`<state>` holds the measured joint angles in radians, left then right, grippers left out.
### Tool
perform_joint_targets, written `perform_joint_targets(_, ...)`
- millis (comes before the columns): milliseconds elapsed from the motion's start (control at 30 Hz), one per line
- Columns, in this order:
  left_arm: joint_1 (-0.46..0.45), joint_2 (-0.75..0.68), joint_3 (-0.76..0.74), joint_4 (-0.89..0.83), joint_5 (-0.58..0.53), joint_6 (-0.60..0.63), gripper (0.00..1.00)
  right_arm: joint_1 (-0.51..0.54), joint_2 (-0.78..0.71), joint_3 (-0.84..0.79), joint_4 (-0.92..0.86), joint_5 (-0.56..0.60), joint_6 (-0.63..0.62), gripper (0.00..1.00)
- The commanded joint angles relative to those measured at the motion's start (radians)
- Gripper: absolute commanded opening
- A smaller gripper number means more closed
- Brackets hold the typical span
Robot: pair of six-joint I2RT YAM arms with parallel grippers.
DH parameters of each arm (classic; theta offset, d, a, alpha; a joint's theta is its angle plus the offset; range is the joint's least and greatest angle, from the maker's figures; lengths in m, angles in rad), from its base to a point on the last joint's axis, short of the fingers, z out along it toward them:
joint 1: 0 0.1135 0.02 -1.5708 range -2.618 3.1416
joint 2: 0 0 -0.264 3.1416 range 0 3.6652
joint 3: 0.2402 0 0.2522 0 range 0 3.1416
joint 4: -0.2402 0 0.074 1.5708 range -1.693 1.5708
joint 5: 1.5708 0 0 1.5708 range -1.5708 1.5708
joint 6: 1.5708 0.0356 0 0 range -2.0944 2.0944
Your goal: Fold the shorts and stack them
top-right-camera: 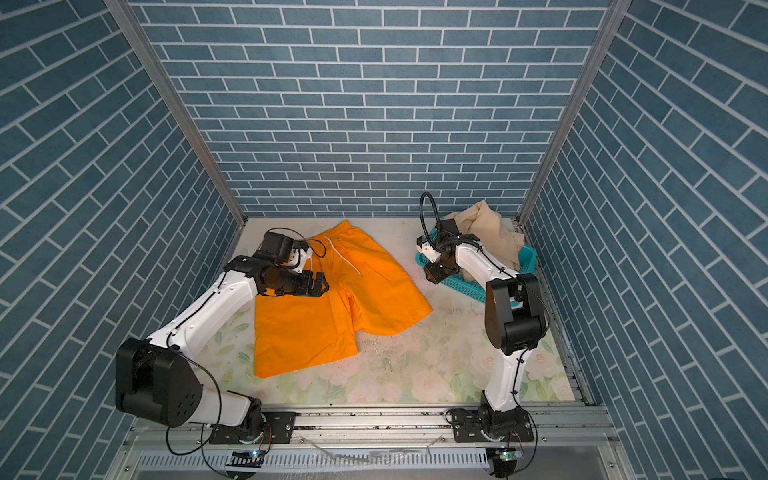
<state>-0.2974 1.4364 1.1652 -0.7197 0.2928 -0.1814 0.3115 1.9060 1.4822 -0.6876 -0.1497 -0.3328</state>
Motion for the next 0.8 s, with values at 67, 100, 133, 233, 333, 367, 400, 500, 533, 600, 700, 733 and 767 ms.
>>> perform_joint_targets(67,-0.098,-0.042,-0.103,0.049,0.054,-0.042,1.0,0.0,0.078,0.113,-0.017,0.056,0.027,0.28)
perform_joint_targets(100,-0.112,-0.05,-0.122,0.052,0.048,-0.051,1.0,0.0,0.097,0.134,-0.014,0.077,0.025,0.24)
perform_joint_targets(133,-0.127,-0.06,-0.145,0.059,0.042,-0.063,1.0,0.0,0.119,0.161,-0.01,0.103,0.03,0.19)
perform_joint_targets(233,-0.172,-0.092,-0.223,0.1,0.044,-0.105,1.0,-0.003,0.192,0.257,-0.008,0.169,0.039,0.08)
perform_joint_targets(333,-0.217,-0.116,-0.278,0.144,0.047,-0.144,1.0,-0.014,0.27,0.363,-0.018,0.205,0.041,0.06)
perform_joint_targets(367,-0.236,-0.121,-0.29,0.156,0.043,-0.154,1.0,-0.02,0.296,0.398,-0.019,0.217,0.04,0.05)
perform_joint_targets(400,-0.252,-0.123,-0.298,0.166,0.039,-0.162,1.0,-0.027,0.329,0.423,-0.018,0.229,0.037,0.05)
perform_joint_targets(500,-0.294,-0.124,-0.32,0.216,0.042,-0.192,1.0,-0.057,0.402,0.516,-0.009,0.298,0.046,0.04)
perform_joint_targets(533,-0.307,-0.12,-0.328,0.23,0.038,-0.201,1.0,-0.072,0.428,0.557,-0.015,0.306,0.059,0.04)
perform_joint_targets(600,-0.328,-0.103,-0.336,0.249,0.037,-0.213,1.0,-0.1,0.475,0.637,-0.033,0.302,0.098,0.04)
perform_joint_targets(700,-0.354,-0.068,-0.341,0.269,0.045,-0.228,1.0,-0.117,0.535,0.737,-0.048,0.323,0.143,0.05)
perform_joint_targets(733,-0.368,-0.053,-0.341,0.277,0.042,-0.232,1.0,-0.117,0.55,0.762,-0.047,0.336,0.157,0.06)
perform_joint_targets(767,-0.385,-0.039,-0.34,0.286,0.041,-0.237,1.0,-0.117,0.561,0.784,-0.046,0.34,0.175,0.13)
